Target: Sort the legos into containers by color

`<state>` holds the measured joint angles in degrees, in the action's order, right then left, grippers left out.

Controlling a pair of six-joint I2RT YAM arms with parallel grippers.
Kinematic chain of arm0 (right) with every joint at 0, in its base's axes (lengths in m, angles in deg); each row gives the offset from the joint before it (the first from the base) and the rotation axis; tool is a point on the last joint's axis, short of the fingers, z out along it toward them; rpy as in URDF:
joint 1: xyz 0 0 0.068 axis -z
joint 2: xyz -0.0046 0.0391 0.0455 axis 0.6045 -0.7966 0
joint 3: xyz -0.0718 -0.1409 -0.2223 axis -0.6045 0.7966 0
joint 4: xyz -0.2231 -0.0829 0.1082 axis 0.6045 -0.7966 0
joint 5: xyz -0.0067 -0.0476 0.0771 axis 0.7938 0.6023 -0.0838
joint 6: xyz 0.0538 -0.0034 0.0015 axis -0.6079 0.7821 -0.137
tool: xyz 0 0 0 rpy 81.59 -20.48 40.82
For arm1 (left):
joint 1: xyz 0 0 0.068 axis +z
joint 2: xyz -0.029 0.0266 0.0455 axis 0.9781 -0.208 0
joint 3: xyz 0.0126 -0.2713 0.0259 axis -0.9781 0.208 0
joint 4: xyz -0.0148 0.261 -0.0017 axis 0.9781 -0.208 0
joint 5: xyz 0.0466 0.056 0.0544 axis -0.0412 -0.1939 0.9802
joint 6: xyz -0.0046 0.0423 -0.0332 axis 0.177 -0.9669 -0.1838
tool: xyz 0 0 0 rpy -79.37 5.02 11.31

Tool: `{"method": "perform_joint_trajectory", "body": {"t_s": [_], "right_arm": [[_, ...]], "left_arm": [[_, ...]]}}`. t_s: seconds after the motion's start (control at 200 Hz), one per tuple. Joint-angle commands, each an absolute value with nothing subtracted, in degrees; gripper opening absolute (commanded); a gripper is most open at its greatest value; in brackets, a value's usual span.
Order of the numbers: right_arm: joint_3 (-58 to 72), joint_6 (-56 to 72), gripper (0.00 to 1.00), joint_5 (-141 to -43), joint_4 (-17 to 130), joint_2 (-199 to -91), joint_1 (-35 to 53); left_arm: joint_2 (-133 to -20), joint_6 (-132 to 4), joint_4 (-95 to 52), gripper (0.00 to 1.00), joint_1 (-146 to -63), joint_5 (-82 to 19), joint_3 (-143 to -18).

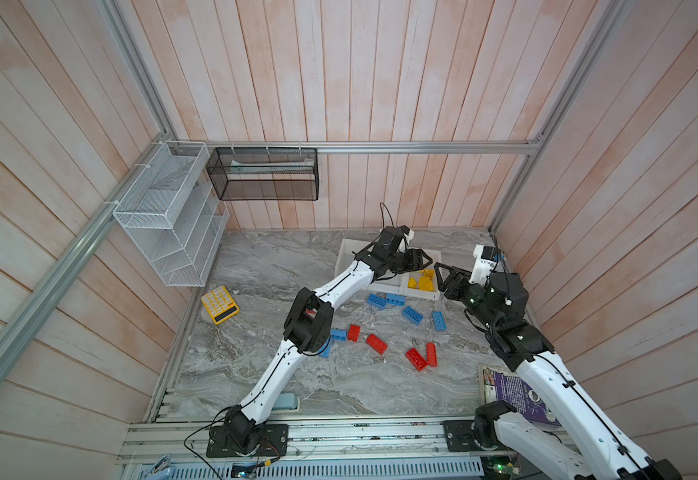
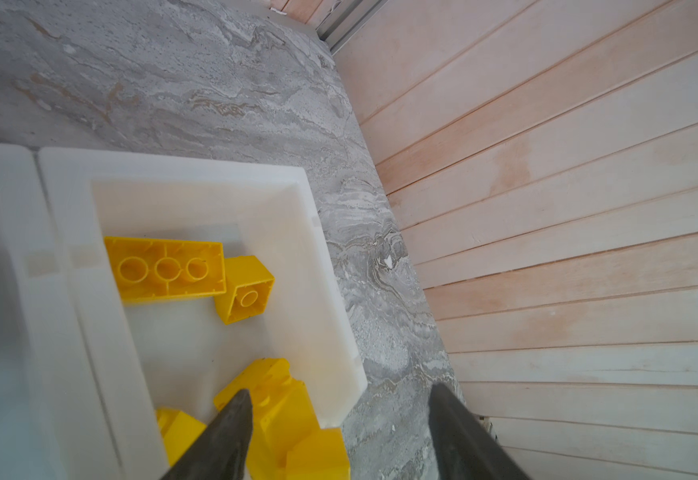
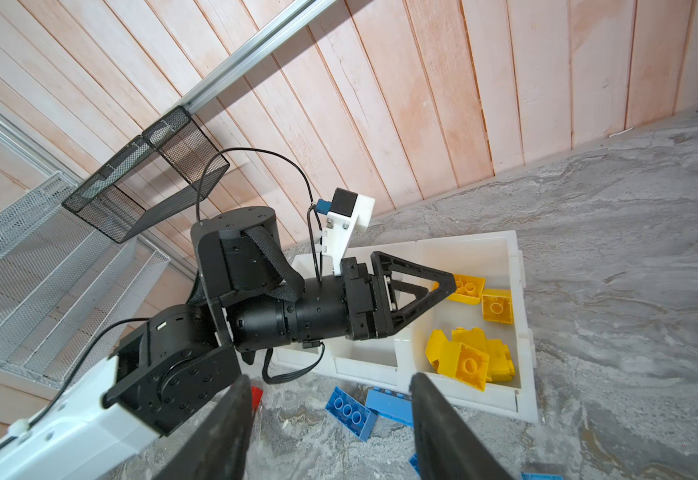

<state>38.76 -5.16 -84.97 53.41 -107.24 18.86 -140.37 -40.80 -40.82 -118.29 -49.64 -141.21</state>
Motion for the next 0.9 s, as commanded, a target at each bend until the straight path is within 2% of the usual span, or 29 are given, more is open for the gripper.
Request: {"method": "perform_joint_trajectory", "body": {"t_s": [0.0,0.155,0.245,0.385,0.56,0.665,0.89], "right_arm": [[36.16,-1.31,0.61,-86.62,48.96,-106.3,18.38],[33.85,1.64,0.62,-85.38,40.85,-109.52,15.96],[33.81,3.49,0.66,-84.93,37.39,-111.57,13.75],[35.51,3.22,0.68,-81.21,34.63,-115.31,6.68],[36.99,1.95,0.68,-82.05,35.21,-117.09,4.96],[35.79,0.49,0.68,-76.48,32.28,-119.63,5.34],[35.28,0.65,0.68,-78.98,33.41,-129.63,12.83]], "left_arm": [[-127.89,-43.48,-36.89,0.7,-118.07,-44.99,-132.68],[-108.99,-44.71,-31.0,0.71,-117.9,-35.79,-108.51],[-98.43,-43.87,-28.66,0.71,-117.33,-31.11,-94.84],[-85.09,-42.81,-27.27,0.72,-116.74,-25.51,-78.05],[-75.38,-41.46,-28.28,0.72,-115.61,-23.65,-67.86],[-71.41,-41.97,-29.78,0.72,-115.52,-22.57,-64.9],[-66.5,-41.64,-31.32,0.72,-115.52,-23.51,-59.62]]}}
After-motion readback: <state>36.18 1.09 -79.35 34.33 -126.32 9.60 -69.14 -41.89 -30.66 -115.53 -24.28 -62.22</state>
